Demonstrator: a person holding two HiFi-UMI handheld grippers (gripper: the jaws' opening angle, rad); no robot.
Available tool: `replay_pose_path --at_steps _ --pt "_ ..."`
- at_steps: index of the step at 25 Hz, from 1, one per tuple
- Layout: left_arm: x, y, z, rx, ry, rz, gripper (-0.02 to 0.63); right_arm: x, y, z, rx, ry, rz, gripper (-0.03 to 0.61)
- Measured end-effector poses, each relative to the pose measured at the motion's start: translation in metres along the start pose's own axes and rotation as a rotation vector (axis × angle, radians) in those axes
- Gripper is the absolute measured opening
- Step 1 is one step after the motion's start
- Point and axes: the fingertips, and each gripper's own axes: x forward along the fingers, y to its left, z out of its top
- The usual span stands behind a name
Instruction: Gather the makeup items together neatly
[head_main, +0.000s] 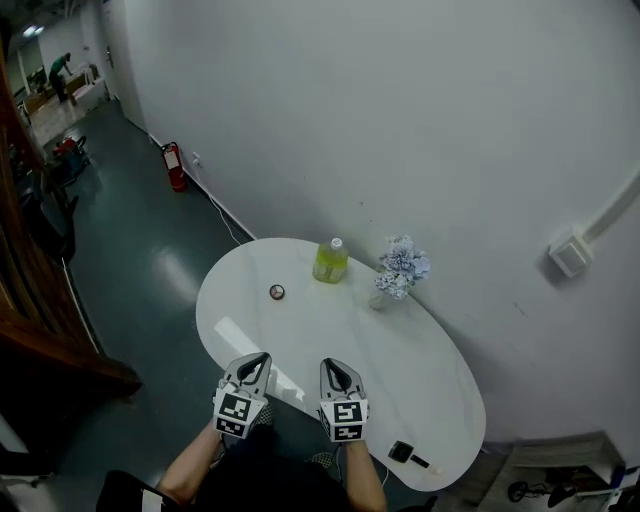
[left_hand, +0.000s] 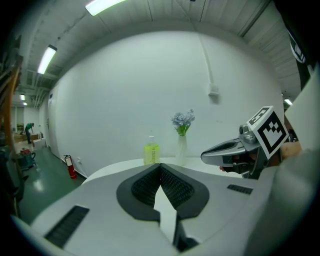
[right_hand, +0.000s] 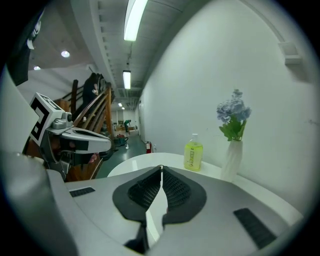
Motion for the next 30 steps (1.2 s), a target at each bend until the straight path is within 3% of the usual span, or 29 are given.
replay_pose_path --at_steps 10,30 --pt "0.010 0.088 -0.028 -0.067 0.044 0.084 0.017 0.089 0.042 0.007 -0.022 0.047 0.097 0.038" --pt "0.108 0.171 -0.092 -0.139 0.157 0.018 0.017 0.238 0.039 -0.036 -0.010 0.188 0.130 0.038"
